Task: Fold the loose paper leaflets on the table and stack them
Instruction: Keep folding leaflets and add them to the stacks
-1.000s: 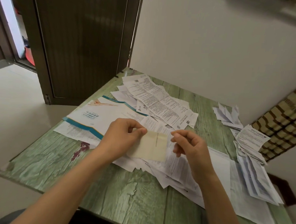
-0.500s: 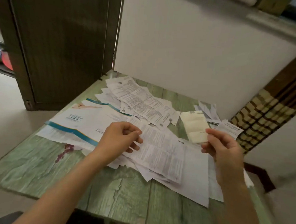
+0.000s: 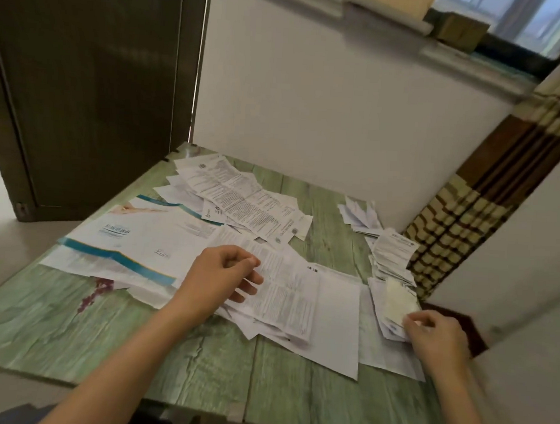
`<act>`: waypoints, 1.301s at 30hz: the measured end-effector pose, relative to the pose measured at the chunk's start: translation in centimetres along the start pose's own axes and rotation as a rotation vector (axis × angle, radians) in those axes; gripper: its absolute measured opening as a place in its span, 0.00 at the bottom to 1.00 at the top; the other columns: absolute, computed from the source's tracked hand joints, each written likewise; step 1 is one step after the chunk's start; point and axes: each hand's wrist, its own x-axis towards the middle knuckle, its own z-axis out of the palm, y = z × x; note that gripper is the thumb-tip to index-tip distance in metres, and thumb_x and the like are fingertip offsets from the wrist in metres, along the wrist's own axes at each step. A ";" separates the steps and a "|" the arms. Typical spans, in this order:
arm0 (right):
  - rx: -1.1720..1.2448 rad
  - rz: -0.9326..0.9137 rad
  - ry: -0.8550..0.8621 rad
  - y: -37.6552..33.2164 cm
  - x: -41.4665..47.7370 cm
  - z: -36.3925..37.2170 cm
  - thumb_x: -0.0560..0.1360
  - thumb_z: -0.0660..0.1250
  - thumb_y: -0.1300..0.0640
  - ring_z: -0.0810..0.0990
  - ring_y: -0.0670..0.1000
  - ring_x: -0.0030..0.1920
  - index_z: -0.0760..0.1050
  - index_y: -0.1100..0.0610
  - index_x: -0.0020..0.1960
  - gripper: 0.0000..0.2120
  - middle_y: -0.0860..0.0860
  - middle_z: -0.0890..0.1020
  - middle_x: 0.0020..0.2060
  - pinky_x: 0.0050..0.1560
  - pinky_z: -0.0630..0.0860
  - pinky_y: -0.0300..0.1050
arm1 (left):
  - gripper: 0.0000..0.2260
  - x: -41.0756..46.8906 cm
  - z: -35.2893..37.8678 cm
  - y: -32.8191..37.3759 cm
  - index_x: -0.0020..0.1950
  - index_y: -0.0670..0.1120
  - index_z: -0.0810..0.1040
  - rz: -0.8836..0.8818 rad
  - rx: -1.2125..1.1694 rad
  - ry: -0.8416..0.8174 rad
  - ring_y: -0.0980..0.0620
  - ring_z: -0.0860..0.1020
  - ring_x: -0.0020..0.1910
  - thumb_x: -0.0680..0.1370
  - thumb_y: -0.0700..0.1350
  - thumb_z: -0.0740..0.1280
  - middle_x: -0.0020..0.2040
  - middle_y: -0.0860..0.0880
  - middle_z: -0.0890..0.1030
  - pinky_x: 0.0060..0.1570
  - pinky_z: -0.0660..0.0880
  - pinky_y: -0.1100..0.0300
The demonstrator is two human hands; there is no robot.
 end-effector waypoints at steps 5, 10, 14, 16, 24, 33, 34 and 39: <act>0.155 -0.013 -0.082 -0.3 0.3 -0.6 0.73 0.69 0.61 0.74 0.52 0.51 0.80 0.59 0.52 0.07 0.57 0.78 0.55 0.46 0.66 0.44 | 0.06 -0.1 -0.2 -0.2 0.44 0.42 0.80 0.020 -0.022 0.020 0.51 0.81 0.33 0.78 0.38 0.63 0.35 0.46 0.84 0.35 0.78 0.57; 0.235 -0.028 -0.136 -0.8 0.2 -1.0 0.76 0.66 0.60 0.73 0.50 0.53 0.76 0.60 0.59 0.12 0.55 0.78 0.57 0.49 0.66 0.43 | 0.07 0.0 -0.2 -0.5 0.44 0.43 0.80 0.028 -0.024 0.026 0.53 0.81 0.33 0.79 0.38 0.63 0.35 0.47 0.84 0.33 0.79 0.60; 0.237 -0.050 -0.115 -1.0 0.4 -1.1 0.77 0.65 0.58 0.73 0.49 0.54 0.76 0.59 0.61 0.13 0.54 0.78 0.56 0.51 0.67 0.44 | 0.07 0.0 0.0 -0.8 0.45 0.44 0.80 0.052 -0.029 0.049 0.54 0.83 0.41 0.78 0.37 0.63 0.38 0.49 0.85 0.41 0.78 0.60; 0.268 -0.056 -0.108 -1.1 0.6 -1.2 0.77 0.65 0.58 0.73 0.49 0.54 0.76 0.59 0.60 0.12 0.53 0.78 0.55 0.51 0.68 0.44 | 0.07 0.0 0.0 -0.9 0.45 0.45 0.81 0.080 -0.022 0.068 0.55 0.83 0.44 0.78 0.37 0.64 0.41 0.50 0.85 0.49 0.77 0.57; 0.371 -0.063 -0.095 -2.0 0.8 -2.4 0.78 0.62 0.60 0.74 0.50 0.52 0.76 0.59 0.57 0.08 0.53 0.77 0.51 0.42 0.68 0.40 | 0.09 0.2 -0.3 -1.0 0.44 0.48 0.82 0.141 0.021 0.125 0.56 0.81 0.49 0.77 0.37 0.65 0.44 0.53 0.84 0.58 0.75 0.52; 0.327 -0.487 -0.335 -10.6 -6.1 3.4 0.77 0.65 0.59 0.69 0.30 0.53 0.72 0.45 0.57 0.12 0.36 0.74 0.53 0.56 0.67 0.31 | 0.17 0.5 -0.5 -1.9 0.65 0.52 0.73 0.304 0.551 0.083 0.57 0.63 0.70 0.77 0.43 0.66 0.70 0.57 0.68 0.67 0.56 0.65; 0.339 -0.500 -0.411 -11.6 -6.7 4.3 0.77 0.66 0.58 0.68 0.28 0.53 0.71 0.45 0.58 0.13 0.33 0.72 0.53 0.54 0.66 0.27 | 0.19 0.5 -0.5 -1.9 0.68 0.53 0.70 0.290 0.611 0.060 0.56 0.60 0.73 0.77 0.45 0.66 0.72 0.55 0.66 0.69 0.54 0.64; 0.397 -0.462 -0.551 -15.6 -6.4 7.3 0.77 0.65 0.59 0.68 0.38 0.58 0.71 0.51 0.64 0.16 0.40 0.73 0.57 0.59 0.63 0.33 | 0.37 0.5 -0.9 -2.6 0.76 0.55 0.57 0.211 0.862 -0.093 0.55 0.47 0.76 0.71 0.63 0.67 0.77 0.54 0.54 0.74 0.44 0.56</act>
